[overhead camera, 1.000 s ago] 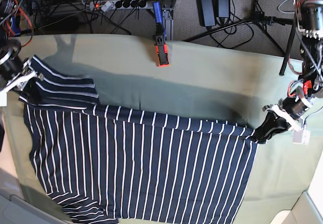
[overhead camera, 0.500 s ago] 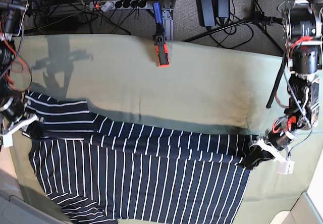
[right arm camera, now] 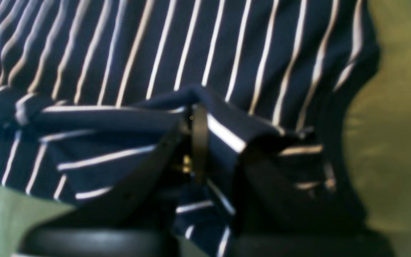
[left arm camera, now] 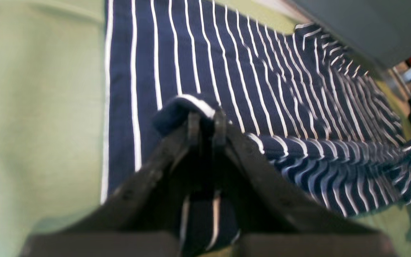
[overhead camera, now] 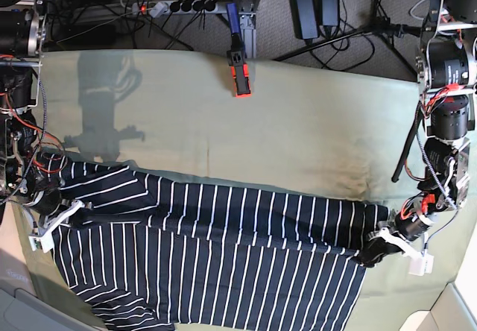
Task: Fold the T-shirt properly
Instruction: 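Lift the shirt edge with both grippers and fold it toward the hem, then drag the folded shirt back toward the clamps with both grippers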
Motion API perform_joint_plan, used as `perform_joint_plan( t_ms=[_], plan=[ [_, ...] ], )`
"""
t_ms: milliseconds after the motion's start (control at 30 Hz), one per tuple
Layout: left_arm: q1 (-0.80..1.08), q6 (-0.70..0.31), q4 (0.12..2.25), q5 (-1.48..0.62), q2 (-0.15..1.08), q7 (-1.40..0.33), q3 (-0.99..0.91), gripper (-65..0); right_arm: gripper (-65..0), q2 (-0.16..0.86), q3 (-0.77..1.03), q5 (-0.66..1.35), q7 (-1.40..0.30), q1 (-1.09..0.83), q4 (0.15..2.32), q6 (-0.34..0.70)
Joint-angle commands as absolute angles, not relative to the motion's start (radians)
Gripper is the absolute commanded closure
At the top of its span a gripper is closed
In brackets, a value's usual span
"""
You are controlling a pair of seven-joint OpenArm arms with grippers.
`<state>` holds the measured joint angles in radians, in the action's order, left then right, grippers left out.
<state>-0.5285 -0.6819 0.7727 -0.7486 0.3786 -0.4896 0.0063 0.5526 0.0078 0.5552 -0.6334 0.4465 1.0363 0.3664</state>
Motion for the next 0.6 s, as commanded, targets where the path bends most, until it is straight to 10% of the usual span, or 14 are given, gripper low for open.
perform_joint_plan(
  t_ms=[0,133,567],
  plan=[
    [-0.559,-0.698,0.786,-0.765,0.391,-0.468,0.009,-15.0,-4.9,0.560,0.012,0.553,-0.593,0.475,1.041,0.407],
    [-0.560,-0.698,0.786,-0.770,0.392,-0.468,0.022,-27.6,-45.1,0.532,0.013,0.523,-0.575,0.475,1.033,0.403],
    [-0.529,-0.698,0.786,-1.014,0.490,-0.734,-0.148,-27.6,-44.7,0.554,0.442,0.489,-0.793,0.445,1.068,0.362]
  ],
)
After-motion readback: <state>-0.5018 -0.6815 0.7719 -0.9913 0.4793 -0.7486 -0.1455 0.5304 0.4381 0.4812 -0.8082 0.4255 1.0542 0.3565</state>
